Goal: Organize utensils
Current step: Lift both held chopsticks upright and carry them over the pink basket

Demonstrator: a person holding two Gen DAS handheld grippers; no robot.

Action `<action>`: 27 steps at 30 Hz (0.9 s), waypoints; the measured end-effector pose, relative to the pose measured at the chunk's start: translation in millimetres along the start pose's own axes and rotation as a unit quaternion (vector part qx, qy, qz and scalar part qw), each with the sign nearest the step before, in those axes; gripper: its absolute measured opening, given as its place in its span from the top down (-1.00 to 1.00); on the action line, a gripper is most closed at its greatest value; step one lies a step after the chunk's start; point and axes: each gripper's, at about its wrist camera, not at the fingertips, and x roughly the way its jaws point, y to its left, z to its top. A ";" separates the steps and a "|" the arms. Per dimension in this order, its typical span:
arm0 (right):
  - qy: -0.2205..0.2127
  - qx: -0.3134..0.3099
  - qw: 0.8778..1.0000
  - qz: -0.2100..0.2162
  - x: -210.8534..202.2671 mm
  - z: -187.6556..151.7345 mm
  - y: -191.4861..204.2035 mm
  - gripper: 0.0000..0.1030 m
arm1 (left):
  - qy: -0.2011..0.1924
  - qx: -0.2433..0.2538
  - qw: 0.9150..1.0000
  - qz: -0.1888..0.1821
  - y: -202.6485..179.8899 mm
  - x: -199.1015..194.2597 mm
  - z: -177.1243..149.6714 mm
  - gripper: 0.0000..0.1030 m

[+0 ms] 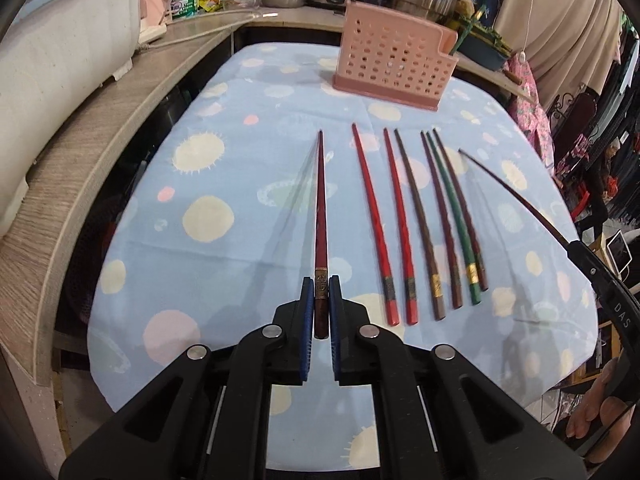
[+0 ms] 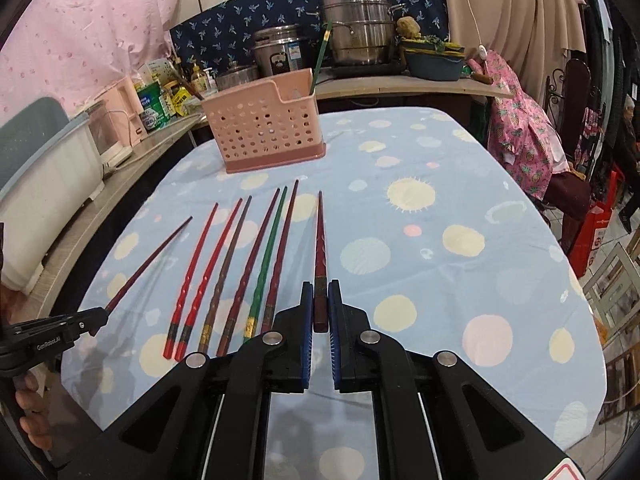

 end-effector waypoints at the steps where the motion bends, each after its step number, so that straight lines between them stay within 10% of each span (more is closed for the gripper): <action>1: -0.007 0.000 1.000 0.001 -3.3 5.7 -0.2 0.86 | -0.006 -0.001 1.000 -0.002 0.0 -5.2 4.1 0.86; 27: -0.101 0.035 0.994 0.037 1.1 158.6 -10.0 0.86 | -0.141 -0.001 0.990 -0.012 -15.7 -60.5 175.3 0.86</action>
